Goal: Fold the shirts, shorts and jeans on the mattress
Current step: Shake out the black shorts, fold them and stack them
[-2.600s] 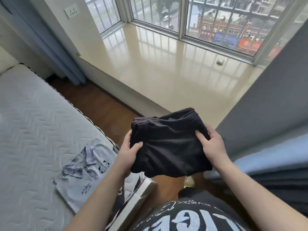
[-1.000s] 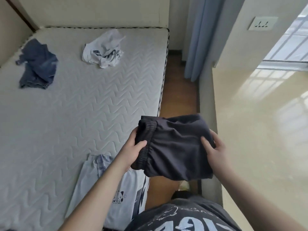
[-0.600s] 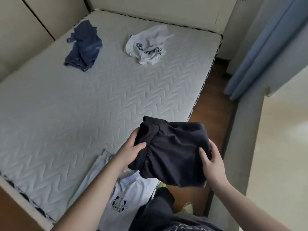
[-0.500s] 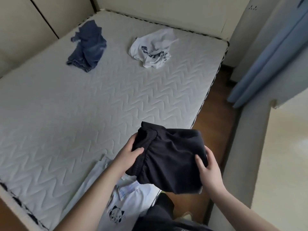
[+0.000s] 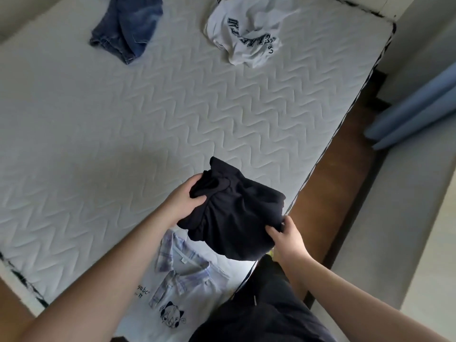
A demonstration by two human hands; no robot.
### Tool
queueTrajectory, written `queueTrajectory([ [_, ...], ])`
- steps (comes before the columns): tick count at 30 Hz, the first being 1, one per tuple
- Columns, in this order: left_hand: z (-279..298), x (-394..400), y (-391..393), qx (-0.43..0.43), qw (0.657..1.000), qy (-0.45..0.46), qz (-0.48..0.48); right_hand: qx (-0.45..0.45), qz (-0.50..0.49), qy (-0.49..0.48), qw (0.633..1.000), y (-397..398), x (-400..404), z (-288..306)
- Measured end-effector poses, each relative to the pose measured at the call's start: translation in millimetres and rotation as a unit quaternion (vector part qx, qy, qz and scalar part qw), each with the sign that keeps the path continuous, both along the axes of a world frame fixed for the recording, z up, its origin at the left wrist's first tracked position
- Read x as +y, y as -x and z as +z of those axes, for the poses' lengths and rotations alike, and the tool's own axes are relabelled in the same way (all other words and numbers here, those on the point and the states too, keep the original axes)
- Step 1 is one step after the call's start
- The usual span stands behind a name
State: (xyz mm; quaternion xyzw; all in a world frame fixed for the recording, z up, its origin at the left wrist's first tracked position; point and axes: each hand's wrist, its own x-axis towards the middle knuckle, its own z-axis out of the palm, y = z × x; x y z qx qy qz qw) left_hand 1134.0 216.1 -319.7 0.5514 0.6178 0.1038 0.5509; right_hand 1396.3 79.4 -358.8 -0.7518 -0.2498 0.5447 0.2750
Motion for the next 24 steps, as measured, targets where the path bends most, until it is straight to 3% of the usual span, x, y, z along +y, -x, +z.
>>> queueTrajectory([
  [8,-66.9,35.5,-7.8,0.018,0.997,0.063,-0.043,0.11,-0.042,0.101,0.988,-20.1,28.3,-79.8],
  [13,-133.4,65.7,-2.3,0.005,0.987,0.155,-0.041,0.172,-0.053,0.171,0.969,-24.7,43.8,-135.0],
  [17,-174.4,85.0,8.4,0.015,0.977,0.209,-0.041,0.159,0.013,0.205,0.966,-20.6,57.6,-158.7],
  [20,-200.5,93.2,15.3,0.106,0.976,0.176,-0.078,0.05,0.077,0.19,0.977,-12.7,70.8,-170.1],
  [24,-222.1,100.1,14.1,0.162,0.966,0.173,-0.099,0.071,-0.011,0.153,0.986,-9.9,97.4,-182.0],
])
